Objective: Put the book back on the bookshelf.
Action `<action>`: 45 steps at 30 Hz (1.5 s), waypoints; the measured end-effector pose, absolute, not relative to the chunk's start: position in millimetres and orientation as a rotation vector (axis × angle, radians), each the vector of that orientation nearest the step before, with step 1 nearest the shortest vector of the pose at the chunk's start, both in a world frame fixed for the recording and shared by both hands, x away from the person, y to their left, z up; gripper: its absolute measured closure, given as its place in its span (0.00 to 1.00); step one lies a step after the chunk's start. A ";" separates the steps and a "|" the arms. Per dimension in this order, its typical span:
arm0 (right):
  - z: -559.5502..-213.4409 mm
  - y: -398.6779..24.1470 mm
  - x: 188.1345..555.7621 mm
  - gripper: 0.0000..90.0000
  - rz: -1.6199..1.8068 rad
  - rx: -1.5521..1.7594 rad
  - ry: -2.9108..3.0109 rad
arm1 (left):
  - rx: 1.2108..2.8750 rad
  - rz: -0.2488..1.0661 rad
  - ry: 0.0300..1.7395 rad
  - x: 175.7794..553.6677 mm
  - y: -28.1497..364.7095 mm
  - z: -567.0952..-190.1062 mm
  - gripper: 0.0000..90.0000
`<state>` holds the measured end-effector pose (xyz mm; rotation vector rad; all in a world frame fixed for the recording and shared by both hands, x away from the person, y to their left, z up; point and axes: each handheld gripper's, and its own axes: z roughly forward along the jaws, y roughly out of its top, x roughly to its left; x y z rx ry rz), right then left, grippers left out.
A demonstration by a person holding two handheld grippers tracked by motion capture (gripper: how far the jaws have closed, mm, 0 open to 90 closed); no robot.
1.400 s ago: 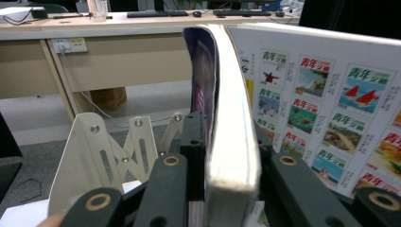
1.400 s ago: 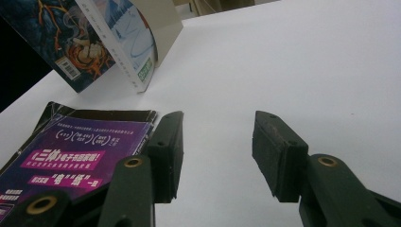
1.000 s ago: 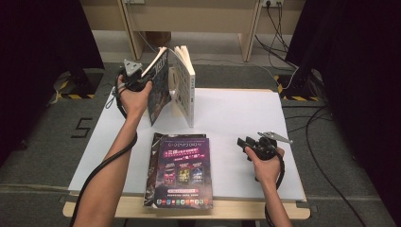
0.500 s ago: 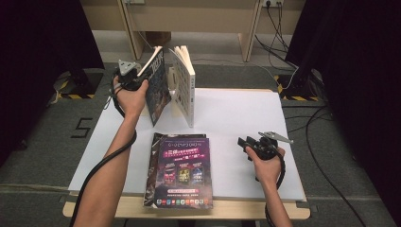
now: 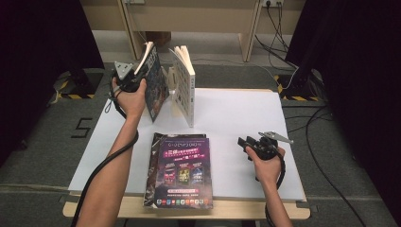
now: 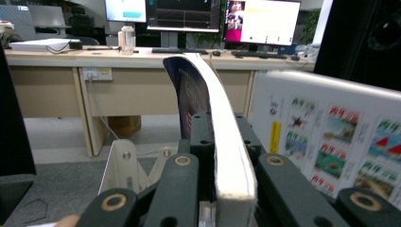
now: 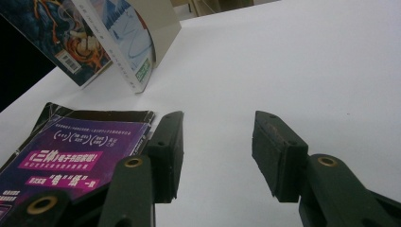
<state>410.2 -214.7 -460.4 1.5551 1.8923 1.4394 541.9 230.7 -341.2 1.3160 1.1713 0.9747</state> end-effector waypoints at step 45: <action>-459.3 -213.4 409.0 0.61 1.442 1.553 1.892 | 1.343 0.913 1.277 539.6 239.9 -346.4 0.61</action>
